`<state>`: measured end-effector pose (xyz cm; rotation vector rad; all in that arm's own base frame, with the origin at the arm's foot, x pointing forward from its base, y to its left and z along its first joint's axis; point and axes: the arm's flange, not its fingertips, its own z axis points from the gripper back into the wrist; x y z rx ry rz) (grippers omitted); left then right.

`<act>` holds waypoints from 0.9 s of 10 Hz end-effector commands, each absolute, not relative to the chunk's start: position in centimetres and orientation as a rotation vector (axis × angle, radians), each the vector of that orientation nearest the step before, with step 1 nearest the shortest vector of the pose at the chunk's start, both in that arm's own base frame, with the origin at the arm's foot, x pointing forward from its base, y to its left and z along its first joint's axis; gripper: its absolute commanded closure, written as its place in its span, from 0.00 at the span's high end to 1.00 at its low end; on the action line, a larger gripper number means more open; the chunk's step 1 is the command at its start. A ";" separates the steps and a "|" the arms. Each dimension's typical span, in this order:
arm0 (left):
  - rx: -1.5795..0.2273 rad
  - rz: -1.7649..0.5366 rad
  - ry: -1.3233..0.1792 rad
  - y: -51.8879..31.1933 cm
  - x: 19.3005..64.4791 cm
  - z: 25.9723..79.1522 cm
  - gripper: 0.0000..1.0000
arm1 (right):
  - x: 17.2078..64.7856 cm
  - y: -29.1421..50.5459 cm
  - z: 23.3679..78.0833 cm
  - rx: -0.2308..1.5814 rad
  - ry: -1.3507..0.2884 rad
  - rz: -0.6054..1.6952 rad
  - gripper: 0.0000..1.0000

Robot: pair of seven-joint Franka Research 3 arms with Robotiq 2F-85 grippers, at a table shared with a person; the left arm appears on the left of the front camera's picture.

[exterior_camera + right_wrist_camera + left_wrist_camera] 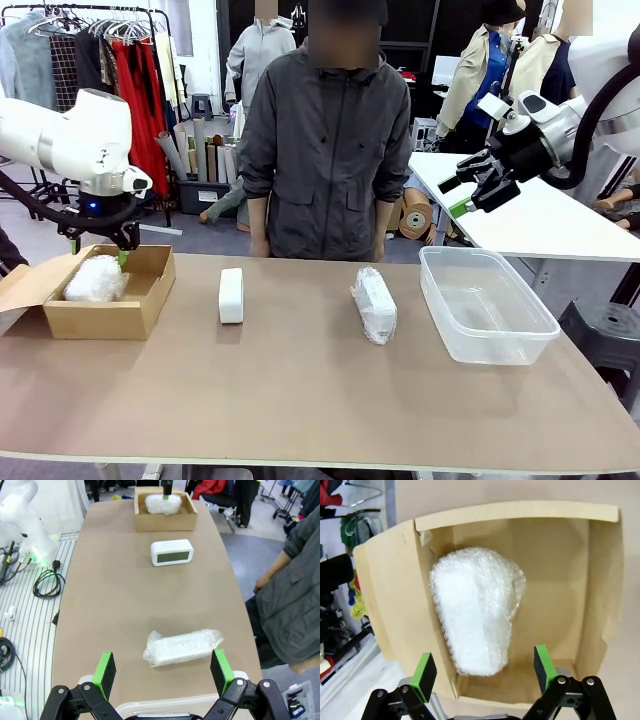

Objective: Separate and place wrapped and unwrapped clocks.
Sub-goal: If the picked Digital clock is wrapped, place it in the Package Box ; if not, place it in the Organizing box.

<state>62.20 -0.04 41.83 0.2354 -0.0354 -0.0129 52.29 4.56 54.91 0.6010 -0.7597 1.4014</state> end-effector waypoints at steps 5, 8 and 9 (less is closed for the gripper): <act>0.216 -0.024 -0.040 -0.2 61.6 42.4 1.00 | 52.2 4.7 55.2 0.601 -0.760 1.406 1.00; 0.216 -0.024 -0.040 -0.2 61.6 42.4 1.00 | 52.2 4.7 55.2 0.601 -0.760 1.406 1.00; 0.216 -0.024 -0.040 -0.2 61.6 42.4 1.00 | 52.2 4.7 55.2 0.601 -0.760 1.406 1.00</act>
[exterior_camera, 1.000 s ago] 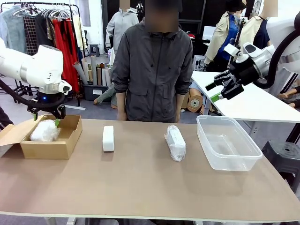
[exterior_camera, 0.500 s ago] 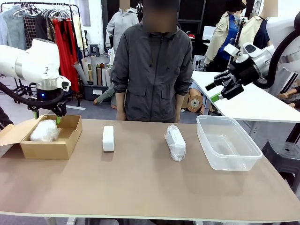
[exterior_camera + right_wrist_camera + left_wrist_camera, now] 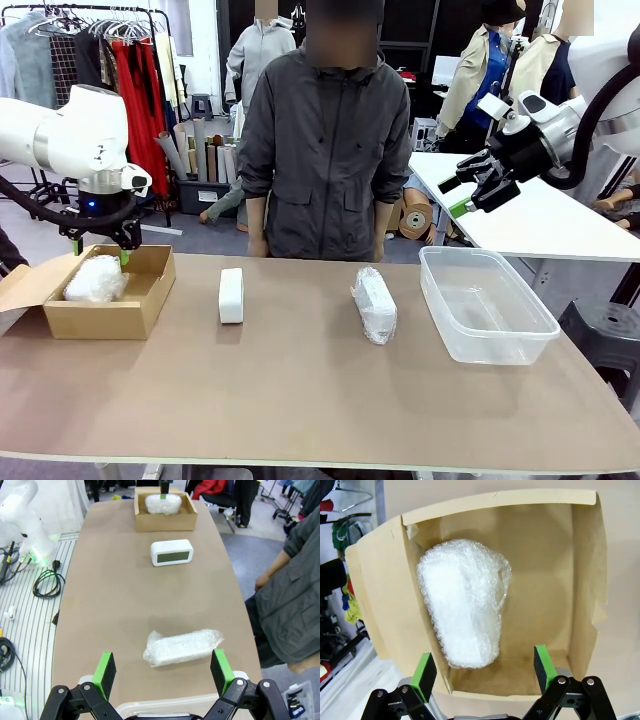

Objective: Separate and place wrapped and unwrapped clocks.
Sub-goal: If the picked Digital clock is wrapped, place it in the Package Box ; if not, place it in the Organizing box, then pick up the Digital clock indicated by the person.

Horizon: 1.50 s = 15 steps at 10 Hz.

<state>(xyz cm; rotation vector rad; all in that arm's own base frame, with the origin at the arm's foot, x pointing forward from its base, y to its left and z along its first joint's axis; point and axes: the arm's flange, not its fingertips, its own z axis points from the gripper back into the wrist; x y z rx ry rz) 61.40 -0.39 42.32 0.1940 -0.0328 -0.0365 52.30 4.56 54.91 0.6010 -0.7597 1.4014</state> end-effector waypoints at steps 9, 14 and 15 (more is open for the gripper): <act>0.166 -0.143 -0.077 -0.8 60.5 43.2 1.00 | 52.2 4.7 55.2 0.601 -0.760 1.406 1.00; -0.075 -0.754 -0.306 0.4 57.2 48.5 1.00 | 52.2 4.7 55.2 0.601 -0.760 1.406 1.00; -0.130 -0.881 -0.327 0.9 56.7 49.7 1.00 | 52.2 4.7 55.2 0.601 -0.760 1.406 1.00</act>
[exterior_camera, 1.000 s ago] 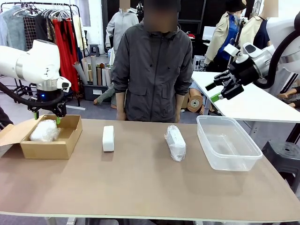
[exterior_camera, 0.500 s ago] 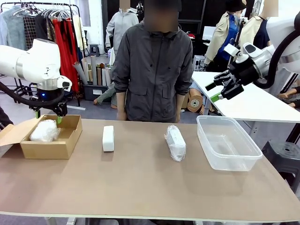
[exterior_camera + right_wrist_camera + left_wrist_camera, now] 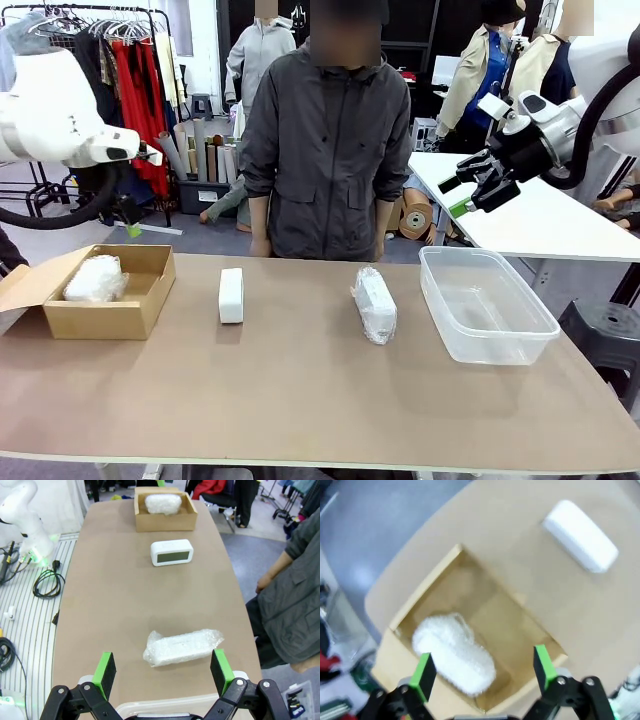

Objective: Separate and place wrapped and unwrapped clocks.
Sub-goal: Pick up the Digital clock indicated by the person.

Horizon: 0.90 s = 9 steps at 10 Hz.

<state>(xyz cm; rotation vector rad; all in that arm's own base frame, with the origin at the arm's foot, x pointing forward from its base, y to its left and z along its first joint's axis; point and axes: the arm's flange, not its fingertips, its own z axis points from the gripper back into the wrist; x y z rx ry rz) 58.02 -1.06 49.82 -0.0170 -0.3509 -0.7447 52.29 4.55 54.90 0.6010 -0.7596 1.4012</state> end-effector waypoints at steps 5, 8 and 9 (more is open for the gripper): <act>-0.301 -1.463 -0.436 0.9 57.0 53.1 1.00 | 52.2 4.7 55.2 0.601 -0.760 1.406 1.00; -0.408 -1.633 -0.638 0.9 57.5 54.3 1.00 | 52.2 4.7 55.2 0.601 -0.760 1.406 1.00; -0.431 -1.625 -0.697 0.8 57.8 54.4 1.00 | 52.2 4.7 55.2 0.601 -0.760 1.406 1.00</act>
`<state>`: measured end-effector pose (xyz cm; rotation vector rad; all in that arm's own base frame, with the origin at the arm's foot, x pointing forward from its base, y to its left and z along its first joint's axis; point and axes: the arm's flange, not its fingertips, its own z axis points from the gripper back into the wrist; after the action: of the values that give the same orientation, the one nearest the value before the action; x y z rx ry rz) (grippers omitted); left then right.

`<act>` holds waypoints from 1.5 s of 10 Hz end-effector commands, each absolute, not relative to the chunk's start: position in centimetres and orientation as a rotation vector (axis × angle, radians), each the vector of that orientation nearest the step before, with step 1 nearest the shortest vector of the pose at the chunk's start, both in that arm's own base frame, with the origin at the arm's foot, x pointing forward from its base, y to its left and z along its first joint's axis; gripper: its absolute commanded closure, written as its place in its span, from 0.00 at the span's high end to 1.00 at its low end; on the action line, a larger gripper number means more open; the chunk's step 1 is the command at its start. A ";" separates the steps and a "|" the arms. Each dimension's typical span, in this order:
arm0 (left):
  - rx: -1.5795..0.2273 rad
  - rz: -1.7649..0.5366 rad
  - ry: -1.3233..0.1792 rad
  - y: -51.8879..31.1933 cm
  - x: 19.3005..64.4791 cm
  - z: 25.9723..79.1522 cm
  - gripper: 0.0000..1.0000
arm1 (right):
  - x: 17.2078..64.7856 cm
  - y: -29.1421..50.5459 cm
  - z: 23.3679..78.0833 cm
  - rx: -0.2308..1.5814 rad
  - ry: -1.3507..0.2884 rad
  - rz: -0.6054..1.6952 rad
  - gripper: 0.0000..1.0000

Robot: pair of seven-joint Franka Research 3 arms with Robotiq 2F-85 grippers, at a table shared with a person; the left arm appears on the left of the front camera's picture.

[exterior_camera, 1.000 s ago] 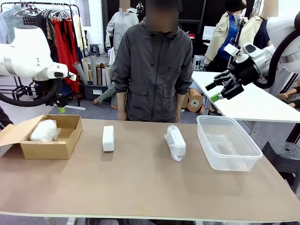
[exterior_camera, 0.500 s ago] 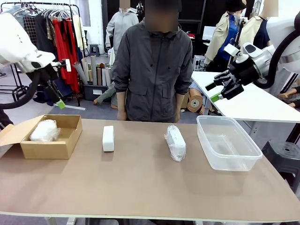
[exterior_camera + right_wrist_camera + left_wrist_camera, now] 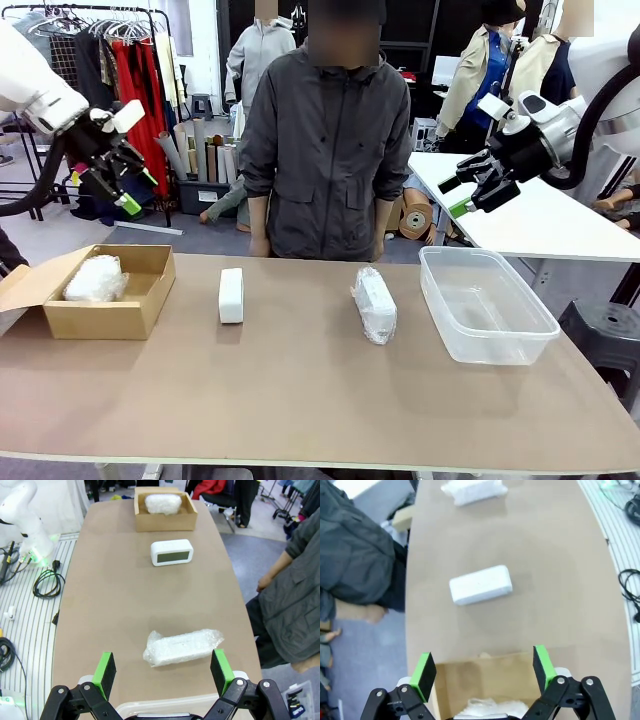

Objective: Separate and place wrapped and unwrapped clocks.
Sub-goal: Pick up the Digital clock indicated by the person.

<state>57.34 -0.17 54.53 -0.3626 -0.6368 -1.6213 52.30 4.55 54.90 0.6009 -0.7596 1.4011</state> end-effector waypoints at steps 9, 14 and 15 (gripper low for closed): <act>-0.546 -1.521 -0.759 0.8 58.7 54.3 1.00 | 52.2 4.7 55.2 0.601 -0.760 1.406 1.00; -0.546 -1.521 -0.759 0.8 58.7 54.3 1.00 | 52.2 4.7 55.2 0.601 -0.760 1.406 1.00; -0.546 -1.521 -0.759 0.8 58.7 54.3 1.00 | 52.2 4.7 55.2 0.601 -0.760 1.406 1.00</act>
<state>58.98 0.65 54.29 -0.5409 -0.7502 -1.5098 52.30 4.55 54.90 0.6009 -0.7596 1.4012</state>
